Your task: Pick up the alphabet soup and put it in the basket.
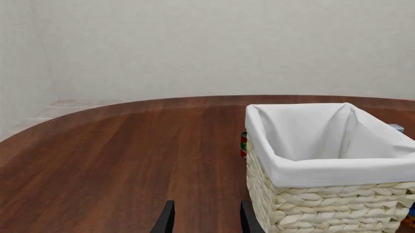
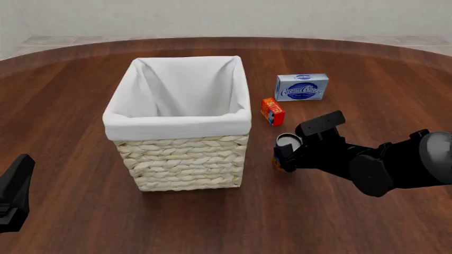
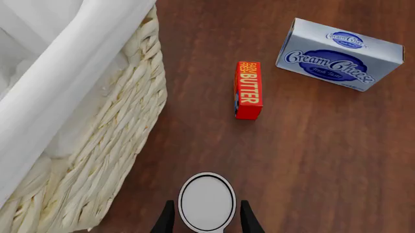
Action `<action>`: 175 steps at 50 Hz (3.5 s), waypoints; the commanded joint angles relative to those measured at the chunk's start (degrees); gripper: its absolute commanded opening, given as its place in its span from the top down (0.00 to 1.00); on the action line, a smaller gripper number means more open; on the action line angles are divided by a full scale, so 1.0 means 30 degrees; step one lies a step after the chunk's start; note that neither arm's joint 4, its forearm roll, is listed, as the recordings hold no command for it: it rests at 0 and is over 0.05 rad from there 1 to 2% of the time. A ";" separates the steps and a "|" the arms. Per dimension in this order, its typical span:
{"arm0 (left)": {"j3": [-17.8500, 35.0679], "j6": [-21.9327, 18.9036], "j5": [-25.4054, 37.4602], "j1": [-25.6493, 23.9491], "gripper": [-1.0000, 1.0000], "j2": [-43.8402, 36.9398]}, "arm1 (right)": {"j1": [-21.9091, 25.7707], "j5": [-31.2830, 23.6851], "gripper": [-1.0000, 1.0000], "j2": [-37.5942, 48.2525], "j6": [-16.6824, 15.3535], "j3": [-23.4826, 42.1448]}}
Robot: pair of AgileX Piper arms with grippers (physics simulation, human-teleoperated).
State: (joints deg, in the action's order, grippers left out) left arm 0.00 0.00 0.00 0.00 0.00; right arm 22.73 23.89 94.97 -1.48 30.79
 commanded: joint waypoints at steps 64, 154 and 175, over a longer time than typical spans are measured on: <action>0.0000 0.0000 0.0000 0.0000 0.00 0.0000 | -0.0167 -0.1217 1.00 -0.1650 0.0340 0.0186; 0.0000 0.0000 0.0000 0.0000 0.00 0.0000 | 0.4221 -1.1177 1.00 -0.5952 -0.1672 1.2548; 0.0000 0.0000 0.0000 0.0000 0.00 0.0000 | 0.6216 -1.1878 1.00 -0.3013 -0.1918 1.4710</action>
State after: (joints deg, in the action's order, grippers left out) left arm 0.00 0.00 0.00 0.00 0.00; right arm 38.80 -10.97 82.53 -8.18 71.81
